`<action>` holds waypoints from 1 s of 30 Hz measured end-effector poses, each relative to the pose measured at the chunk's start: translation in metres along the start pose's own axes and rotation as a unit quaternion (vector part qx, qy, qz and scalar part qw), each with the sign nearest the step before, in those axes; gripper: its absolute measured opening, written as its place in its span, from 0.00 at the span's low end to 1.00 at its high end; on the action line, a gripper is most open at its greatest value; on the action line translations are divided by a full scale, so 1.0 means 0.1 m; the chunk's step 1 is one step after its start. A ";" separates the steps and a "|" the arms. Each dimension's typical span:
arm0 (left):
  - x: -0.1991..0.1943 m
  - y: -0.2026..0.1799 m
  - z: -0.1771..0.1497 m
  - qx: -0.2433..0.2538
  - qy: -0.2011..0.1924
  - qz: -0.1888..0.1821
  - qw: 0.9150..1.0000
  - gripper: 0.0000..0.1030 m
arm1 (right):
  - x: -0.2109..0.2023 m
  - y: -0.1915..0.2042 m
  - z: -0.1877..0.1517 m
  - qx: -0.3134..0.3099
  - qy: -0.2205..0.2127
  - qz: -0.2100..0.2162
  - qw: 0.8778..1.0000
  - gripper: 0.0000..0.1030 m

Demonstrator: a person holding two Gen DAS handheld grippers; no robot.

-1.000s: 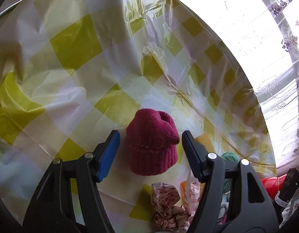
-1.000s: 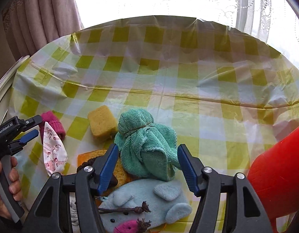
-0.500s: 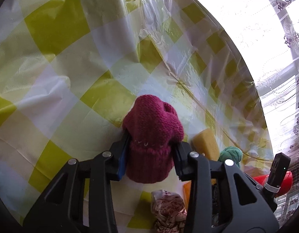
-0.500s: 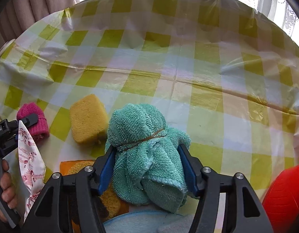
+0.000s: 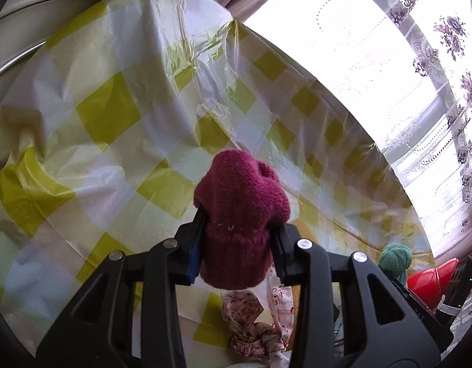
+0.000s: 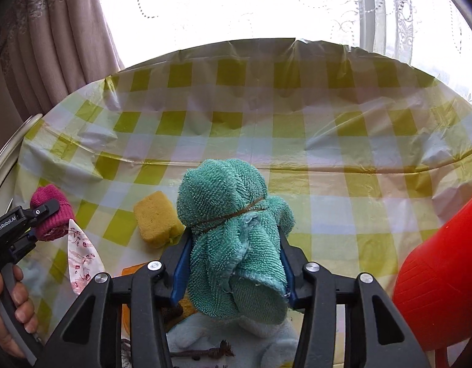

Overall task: Organize soft objects
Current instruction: 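Grasp the magenta knit hat with the left tool while the right tool grasps the green towel, then carry the hat and green towel over the white box and open both tools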

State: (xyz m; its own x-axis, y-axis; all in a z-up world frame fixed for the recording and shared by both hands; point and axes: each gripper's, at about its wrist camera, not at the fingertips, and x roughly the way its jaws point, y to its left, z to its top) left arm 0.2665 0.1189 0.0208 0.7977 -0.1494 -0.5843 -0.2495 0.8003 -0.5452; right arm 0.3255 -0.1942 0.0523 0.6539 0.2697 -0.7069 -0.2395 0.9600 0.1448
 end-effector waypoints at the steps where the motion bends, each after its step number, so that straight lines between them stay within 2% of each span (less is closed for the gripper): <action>1: -0.05 -0.04 -0.03 0.006 -0.002 -0.002 1.000 0.40 | -0.08 0.00 -0.03 0.000 -0.008 -0.003 1.000 0.48; 8: -0.23 -0.36 -0.35 0.038 0.016 -0.024 0.999 0.40 | -0.53 -0.04 -0.30 0.006 -0.034 -0.019 0.999 0.48; 14: -0.32 -0.70 -0.72 0.068 0.046 -0.056 0.995 0.40 | -0.78 -0.10 -0.63 0.014 -0.024 -0.022 0.999 0.48; 24: -0.56 -1.18 -1.41 0.118 0.105 -0.102 0.982 0.40 | -1.10 -0.33 -1.18 0.025 0.006 -0.025 0.999 0.48; 30: -0.70 -1.47 -1.69 0.147 0.127 -0.127 0.973 0.40 | -1.38 -0.51 -1.43 0.032 0.013 -0.039 0.999 0.48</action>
State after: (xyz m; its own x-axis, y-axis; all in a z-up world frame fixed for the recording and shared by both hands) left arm 0.1541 -0.0860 0.0403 0.6431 -0.4727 -0.6025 0.1352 0.8445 -0.5182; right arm 0.1445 -0.2909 0.0436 0.6503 0.1922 -0.7349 -0.1412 0.9812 0.1317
